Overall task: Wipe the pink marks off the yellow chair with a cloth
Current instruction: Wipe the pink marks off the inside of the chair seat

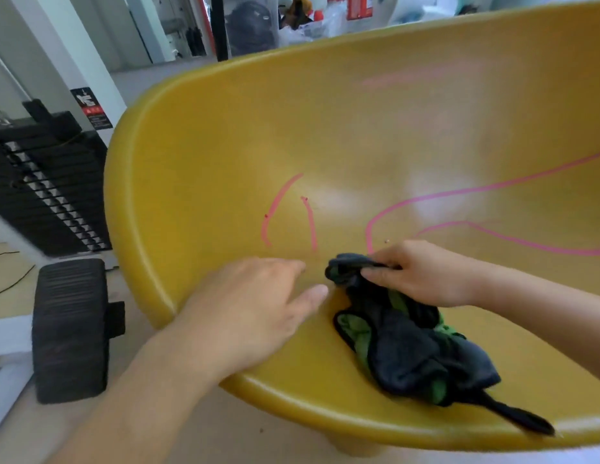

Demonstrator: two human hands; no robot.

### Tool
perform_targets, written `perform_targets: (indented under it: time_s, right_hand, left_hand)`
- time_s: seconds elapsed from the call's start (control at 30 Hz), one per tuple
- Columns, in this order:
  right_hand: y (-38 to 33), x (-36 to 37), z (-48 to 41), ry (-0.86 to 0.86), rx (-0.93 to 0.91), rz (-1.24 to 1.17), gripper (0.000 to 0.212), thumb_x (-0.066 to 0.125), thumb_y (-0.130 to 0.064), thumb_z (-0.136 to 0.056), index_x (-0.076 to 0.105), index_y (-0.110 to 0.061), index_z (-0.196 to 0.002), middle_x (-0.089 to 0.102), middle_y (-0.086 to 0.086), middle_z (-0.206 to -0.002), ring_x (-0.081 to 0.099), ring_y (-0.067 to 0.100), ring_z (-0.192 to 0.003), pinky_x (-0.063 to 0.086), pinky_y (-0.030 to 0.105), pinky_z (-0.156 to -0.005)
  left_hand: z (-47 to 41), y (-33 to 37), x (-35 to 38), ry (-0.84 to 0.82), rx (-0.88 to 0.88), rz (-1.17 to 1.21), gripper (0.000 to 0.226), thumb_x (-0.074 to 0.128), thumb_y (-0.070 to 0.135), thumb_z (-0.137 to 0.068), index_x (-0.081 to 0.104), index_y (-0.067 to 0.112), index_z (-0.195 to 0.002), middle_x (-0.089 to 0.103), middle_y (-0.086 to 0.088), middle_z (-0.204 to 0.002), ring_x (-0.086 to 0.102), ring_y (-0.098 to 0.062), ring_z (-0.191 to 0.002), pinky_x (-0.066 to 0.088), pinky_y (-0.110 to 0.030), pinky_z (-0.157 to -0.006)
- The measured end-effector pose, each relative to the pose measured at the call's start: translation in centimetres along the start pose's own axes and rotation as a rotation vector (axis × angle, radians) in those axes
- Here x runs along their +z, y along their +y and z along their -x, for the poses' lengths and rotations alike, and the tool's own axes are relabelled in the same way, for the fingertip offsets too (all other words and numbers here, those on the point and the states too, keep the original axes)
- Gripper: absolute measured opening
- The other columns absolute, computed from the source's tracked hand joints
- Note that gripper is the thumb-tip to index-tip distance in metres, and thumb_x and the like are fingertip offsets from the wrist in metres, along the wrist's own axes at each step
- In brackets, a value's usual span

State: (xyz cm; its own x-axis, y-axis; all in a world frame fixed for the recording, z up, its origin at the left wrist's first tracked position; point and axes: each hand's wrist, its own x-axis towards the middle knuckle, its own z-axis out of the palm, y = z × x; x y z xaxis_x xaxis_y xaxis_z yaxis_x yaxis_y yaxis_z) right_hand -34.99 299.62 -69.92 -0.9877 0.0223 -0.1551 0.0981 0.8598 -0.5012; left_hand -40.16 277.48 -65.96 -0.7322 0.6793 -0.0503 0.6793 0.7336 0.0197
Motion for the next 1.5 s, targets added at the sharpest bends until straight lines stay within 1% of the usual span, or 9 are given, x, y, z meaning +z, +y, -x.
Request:
perform_targets:
  time_s: [0.17,0.33,0.57,0.77,0.93,1.03,1.23,1.37,1.5]
  right_hand:
    - [-1.1,-4.0,2.9,-0.071,-0.155,-1.018,0.023,0.054,-0.010,-0.090,0.071,-0.003,-0.104,0.075,0.016,-0.088,0.073,0.022,-0.071,0.060,0.028,-0.057]
    - [0.2,-6.1,3.3,-0.199,-0.232,-1.125,0.020,0.058,-0.008,-0.086,0.074,-0.009,-0.097,0.073,0.014,-0.094,0.071,0.026,-0.084,0.059,0.034,-0.075]
    - [3.3,-7.2,4.8,0.566,-0.252,-0.103,0.057,0.041,0.015,-0.075,0.069,-0.033,-0.086,0.070,-0.009,-0.091,0.064,0.013,-0.082,0.051,0.026,-0.073]
    - [5.0,-6.5,6.9,-0.232,0.015,0.078,0.029,0.063,-0.024,-0.090,0.062,-0.050,-0.103,0.063,-0.021,-0.106,0.062,-0.003,-0.097,0.051,0.031,-0.089]
    - [2.2,-2.5,7.7,-0.201,0.037,0.045,0.030,0.045,-0.060,-0.090,0.056,-0.042,-0.110,0.070,-0.002,-0.067,0.066,0.007,-0.059,0.055,0.029,-0.073]
    - [0.3,0.8,8.0,-0.167,-0.034,0.252,0.053,0.043,-0.072,-0.084,0.049,-0.036,-0.123,0.066,-0.008,-0.086,0.063,0.015,-0.086,0.049,0.032,-0.078]
    - [1.9,0.8,7.3,0.229,-0.152,0.237,0.025,0.065,-0.030,-0.080,0.062,-0.038,-0.103,0.067,-0.012,-0.090,0.062,0.016,-0.089,0.049,0.029,-0.076]
    - [2.6,-3.1,7.9,0.538,-0.151,-0.458,0.037,0.059,0.002,-0.085,0.070,-0.033,-0.088,0.073,-0.014,-0.087,0.066,0.002,-0.083,0.050,0.014,-0.074]
    - [2.2,-6.2,7.5,0.586,-0.094,-0.978,0.029,0.044,0.004,-0.093,0.067,-0.014,-0.090,0.071,0.001,-0.086,0.066,0.014,-0.083,0.056,0.039,-0.079]
  left_hand:
    - [-1.8,1.9,2.3,-0.032,0.090,0.720,0.095,0.069,0.060,-0.069,0.005,0.054,-0.139,0.030,0.023,-0.145,0.033,0.009,-0.127,0.029,-0.012,-0.105]
    - [-3.0,2.6,1.6,0.034,0.180,0.955,0.051,0.087,0.019,-0.063,0.064,0.026,-0.109,0.070,0.007,-0.108,0.061,0.003,-0.099,0.046,-0.019,-0.094]
    - [-2.5,1.2,-2.3,0.176,0.045,0.572,0.030,0.084,0.023,-0.066,0.055,0.021,-0.076,0.044,0.011,-0.043,0.035,-0.006,-0.044,0.024,-0.020,-0.045]
    - [-0.6,2.4,-1.3,-0.093,0.123,0.568,0.014,0.076,0.031,-0.076,0.064,0.024,-0.076,0.048,0.010,-0.051,0.041,-0.004,-0.049,0.032,-0.023,-0.051]
    - [-1.4,1.5,-0.4,-0.031,-0.098,0.042,0.037,0.048,0.045,-0.094,0.065,0.017,-0.077,0.055,0.001,-0.060,0.053,-0.019,-0.060,0.043,-0.032,-0.059]
    - [-2.0,1.5,1.0,-0.177,-0.131,-0.287,0.045,0.042,0.060,-0.089,0.064,0.021,-0.091,0.066,0.000,-0.092,0.061,-0.026,-0.091,0.042,-0.031,-0.065]
    - [-2.1,1.8,1.5,0.021,-0.125,0.310,0.020,0.068,0.037,-0.081,0.061,0.020,-0.075,0.067,0.007,-0.079,0.061,-0.014,-0.078,0.047,-0.029,-0.070]
    - [-1.2,2.0,-1.1,0.264,-0.155,1.547,0.012,0.067,0.018,-0.078,0.056,0.012,-0.078,0.065,0.001,-0.070,0.062,-0.010,-0.069,0.051,-0.024,-0.068]
    - [-0.5,2.3,-3.8,0.513,0.010,1.797,0.010,0.061,0.024,-0.074,0.054,0.022,-0.080,0.067,0.006,-0.080,0.065,-0.010,-0.081,0.044,-0.032,-0.083]
